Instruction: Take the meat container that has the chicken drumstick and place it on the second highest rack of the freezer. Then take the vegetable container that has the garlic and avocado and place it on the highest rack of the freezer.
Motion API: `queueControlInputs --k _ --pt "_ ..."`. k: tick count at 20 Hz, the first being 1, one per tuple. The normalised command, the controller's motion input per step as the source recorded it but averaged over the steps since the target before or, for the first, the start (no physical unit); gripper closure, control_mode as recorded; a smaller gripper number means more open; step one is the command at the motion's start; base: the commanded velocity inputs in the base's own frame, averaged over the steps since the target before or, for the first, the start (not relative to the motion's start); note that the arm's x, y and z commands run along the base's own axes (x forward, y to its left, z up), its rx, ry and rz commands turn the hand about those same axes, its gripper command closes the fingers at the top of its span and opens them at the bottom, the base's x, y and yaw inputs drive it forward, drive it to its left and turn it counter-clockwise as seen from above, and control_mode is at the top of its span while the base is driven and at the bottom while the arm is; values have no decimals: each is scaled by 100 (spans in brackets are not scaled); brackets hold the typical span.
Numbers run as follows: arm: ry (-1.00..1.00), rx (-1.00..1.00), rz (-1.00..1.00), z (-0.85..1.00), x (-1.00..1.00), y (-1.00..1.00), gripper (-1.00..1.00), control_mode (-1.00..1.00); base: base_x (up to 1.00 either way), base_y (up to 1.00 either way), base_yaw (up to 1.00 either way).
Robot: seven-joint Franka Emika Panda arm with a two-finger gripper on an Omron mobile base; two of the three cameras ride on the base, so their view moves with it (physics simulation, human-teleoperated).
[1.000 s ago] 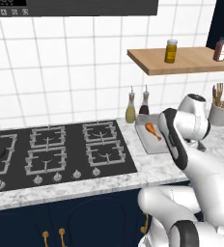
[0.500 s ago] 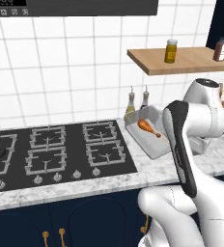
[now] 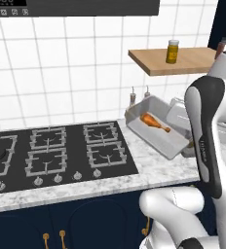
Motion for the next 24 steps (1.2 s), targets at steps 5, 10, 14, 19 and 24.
queueControlInputs --k 5,10,14,19,24 --pt "0 0 5 41 -53 1 100 -100 0 0 0" --pt "0 0 0 1 -6 2 100 100 -42 53 0" --pt "0 0 0 0 0 0 100 100 -30 100 0" --pt "0 0 0 0 0 0 100 100 0 100 0" --pt "0 0 0 0 0 0 100 100 -56 72 -20"
